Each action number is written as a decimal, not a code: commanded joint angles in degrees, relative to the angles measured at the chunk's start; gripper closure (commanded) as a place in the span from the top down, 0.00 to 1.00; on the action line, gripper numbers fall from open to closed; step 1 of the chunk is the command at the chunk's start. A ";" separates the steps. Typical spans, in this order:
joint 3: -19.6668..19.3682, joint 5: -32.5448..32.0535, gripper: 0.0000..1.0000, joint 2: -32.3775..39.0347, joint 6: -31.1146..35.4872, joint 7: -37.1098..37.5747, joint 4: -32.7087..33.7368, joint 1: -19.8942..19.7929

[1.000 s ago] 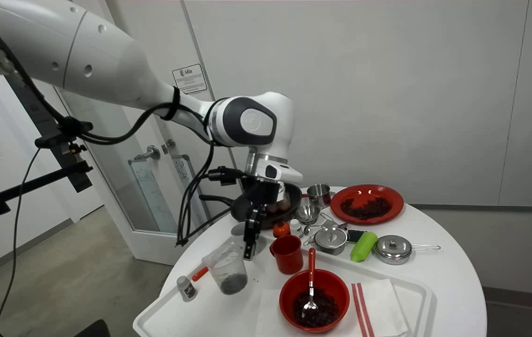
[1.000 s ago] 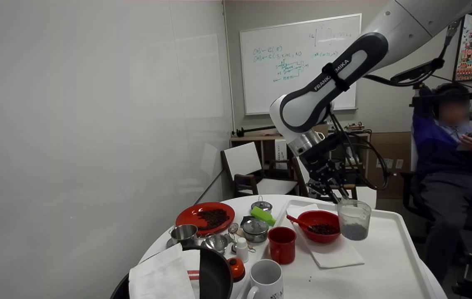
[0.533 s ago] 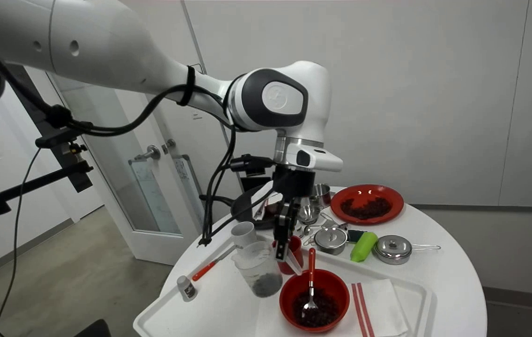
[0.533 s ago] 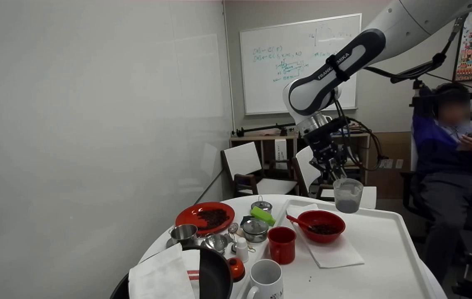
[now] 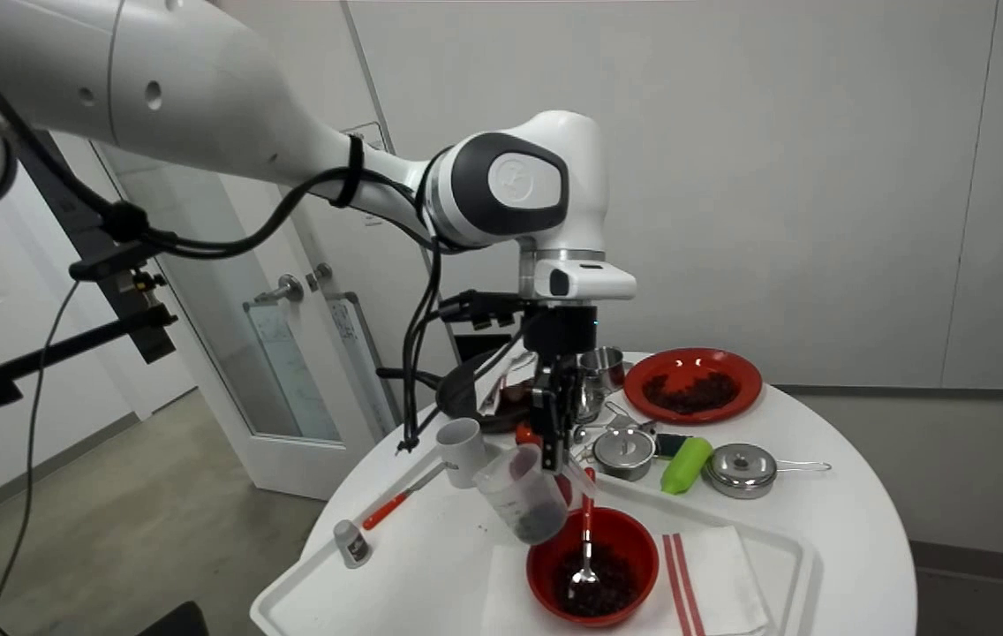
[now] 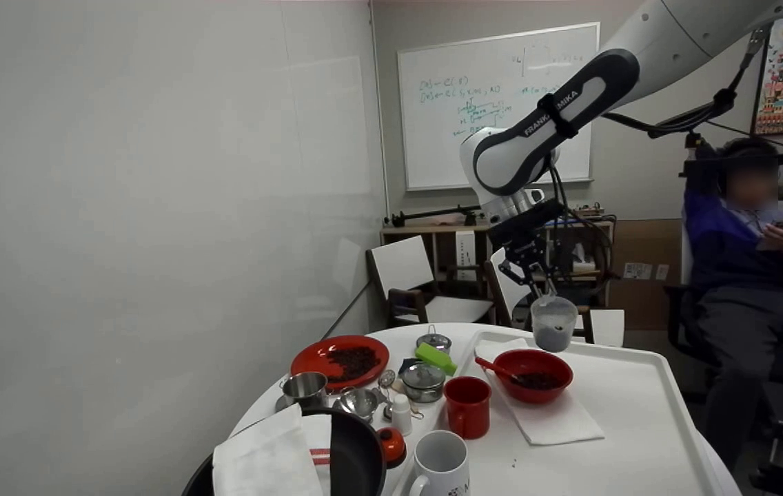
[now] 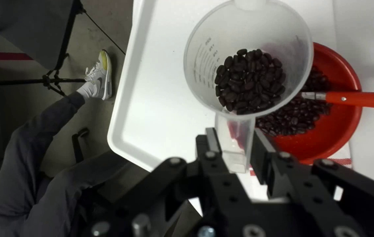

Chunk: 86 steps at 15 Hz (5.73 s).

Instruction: Pour some of the contents of the clear jar into the red bowl

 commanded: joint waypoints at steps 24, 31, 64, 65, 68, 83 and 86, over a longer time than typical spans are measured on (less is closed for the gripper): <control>-2.00 -18.29 0.12 4.68 -7.35 43.95 5.46 7.89; -0.97 -24.90 0.12 6.08 -14.94 56.74 6.19 10.50; 2.14 -41.93 0.12 23.01 -31.89 67.00 25.49 14.37; 2.11 -42.33 0.12 23.60 -32.72 66.93 25.98 14.46; 2.04 -43.99 0.12 25.37 -35.60 66.38 27.58 14.85; 3.80 -49.33 0.12 29.64 -39.24 64.20 32.40 14.77; 6.32 -47.26 0.12 28.54 -36.59 58.84 31.27 13.04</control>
